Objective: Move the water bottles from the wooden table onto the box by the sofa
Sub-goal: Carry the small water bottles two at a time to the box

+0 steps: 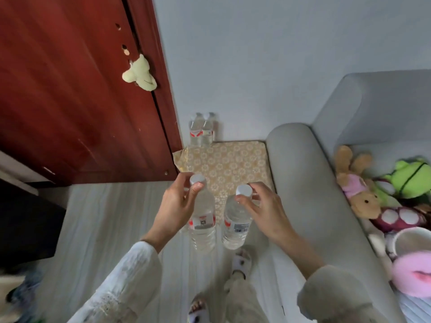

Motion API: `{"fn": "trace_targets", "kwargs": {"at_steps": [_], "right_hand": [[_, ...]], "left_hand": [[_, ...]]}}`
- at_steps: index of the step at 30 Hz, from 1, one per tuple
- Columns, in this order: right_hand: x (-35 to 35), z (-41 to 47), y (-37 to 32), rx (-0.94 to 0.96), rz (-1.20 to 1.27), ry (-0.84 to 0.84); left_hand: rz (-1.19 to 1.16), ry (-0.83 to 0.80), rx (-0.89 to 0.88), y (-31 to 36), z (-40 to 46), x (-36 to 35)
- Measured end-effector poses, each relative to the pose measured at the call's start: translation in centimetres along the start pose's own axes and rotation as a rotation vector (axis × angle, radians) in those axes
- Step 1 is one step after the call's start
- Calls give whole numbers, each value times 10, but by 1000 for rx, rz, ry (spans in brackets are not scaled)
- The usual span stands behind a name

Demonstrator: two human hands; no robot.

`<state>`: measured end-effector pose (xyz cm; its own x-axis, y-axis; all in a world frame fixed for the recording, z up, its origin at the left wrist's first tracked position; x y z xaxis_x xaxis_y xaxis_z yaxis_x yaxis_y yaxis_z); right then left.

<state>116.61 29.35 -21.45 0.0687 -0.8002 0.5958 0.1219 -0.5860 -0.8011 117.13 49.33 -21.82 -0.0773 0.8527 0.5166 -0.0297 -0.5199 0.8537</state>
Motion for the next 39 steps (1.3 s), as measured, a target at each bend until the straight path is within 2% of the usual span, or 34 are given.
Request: {"fn": "trace_targets", "kwargs": {"at_steps": [12,18,24,29,34,39], "right_hand": [[39,240,119,-8,-110,-229],[26,336,170,-12,-204,-389],[-19,402,233,-47,-368,-426],[-51,442,271,-158,-262,-388],[-78,472,289,-177,-211,-355],[-86,493,290,-169,-183,-291]], "left_hand": [[174,-183,198,-25,220,-109],[265,-245,266,-48,303,-152],[413,-273,244,-98,370,-192],[454,-298,206,-140,411,-210],[499,-312,122,-165,444,-224],[455,-274,150,-177,461,-230]]}}
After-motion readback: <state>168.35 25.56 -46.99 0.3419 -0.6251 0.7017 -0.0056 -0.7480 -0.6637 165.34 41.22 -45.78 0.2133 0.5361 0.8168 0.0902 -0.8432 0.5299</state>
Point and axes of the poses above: each hand's wrist, its own z-axis towards the middle knuckle, its own x-axis out of the back of the hand, y = z × x, the point moved 2 cm from there along z, towards the middle knuckle, and after that the axes turned 1 degree about x, right-handed, at the moved point
